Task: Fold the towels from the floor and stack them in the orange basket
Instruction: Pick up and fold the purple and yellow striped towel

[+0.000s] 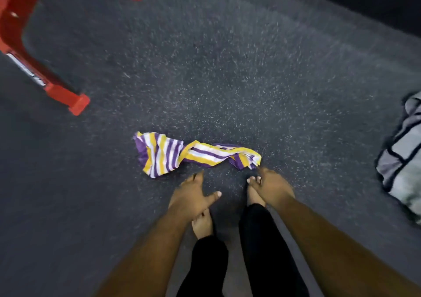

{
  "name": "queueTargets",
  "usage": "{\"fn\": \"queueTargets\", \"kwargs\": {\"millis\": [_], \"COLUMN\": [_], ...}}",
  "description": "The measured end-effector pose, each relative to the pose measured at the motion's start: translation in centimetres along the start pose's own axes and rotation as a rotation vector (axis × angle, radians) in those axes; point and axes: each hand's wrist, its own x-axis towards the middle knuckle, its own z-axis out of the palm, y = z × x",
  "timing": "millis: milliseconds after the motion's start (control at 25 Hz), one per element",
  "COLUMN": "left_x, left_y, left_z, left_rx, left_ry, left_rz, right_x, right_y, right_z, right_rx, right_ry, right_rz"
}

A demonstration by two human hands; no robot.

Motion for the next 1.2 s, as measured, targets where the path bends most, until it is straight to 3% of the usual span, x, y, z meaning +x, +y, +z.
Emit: {"fn": "queueTargets", "kwargs": {"millis": [240,360,520,640,840,1040,1200], "left_x": [18.1,22.5,23.0,18.3,4.3,-9.9,-22.4], "left_y": [-1.4,-1.9,-1.6,0.6,8.0,14.0,16.3], "left_z": [7.6,9.1,8.4,5.7,-1.3,-6.7,-7.4], "left_rx": [0.109,0.139,0.189,0.203,0.281,0.38,0.567], "left_ry": [-0.1,-0.123,-0.12,-0.145,-0.125,-0.059,-0.065], "left_rz": [0.008,0.006,-0.007,-0.01,0.117,0.297,0.475], "right_x": [18.2,22.6,22.8,17.4,1.1,-17.7,-34.9], "right_y": [4.8,6.2,6.9,5.4,1.4,-1.1,-0.2], "right_z": [8.6,10.8,10.3,7.0,-2.8,-8.0,-7.2], "right_rx": [-0.114,-0.173,-0.201,-0.104,0.027,0.243,0.381], "right_ry": [0.025,-0.007,0.04,0.04,0.036,0.165,0.343], "right_rz": [0.124,0.215,0.193,0.148,0.115,0.212,0.339]}}
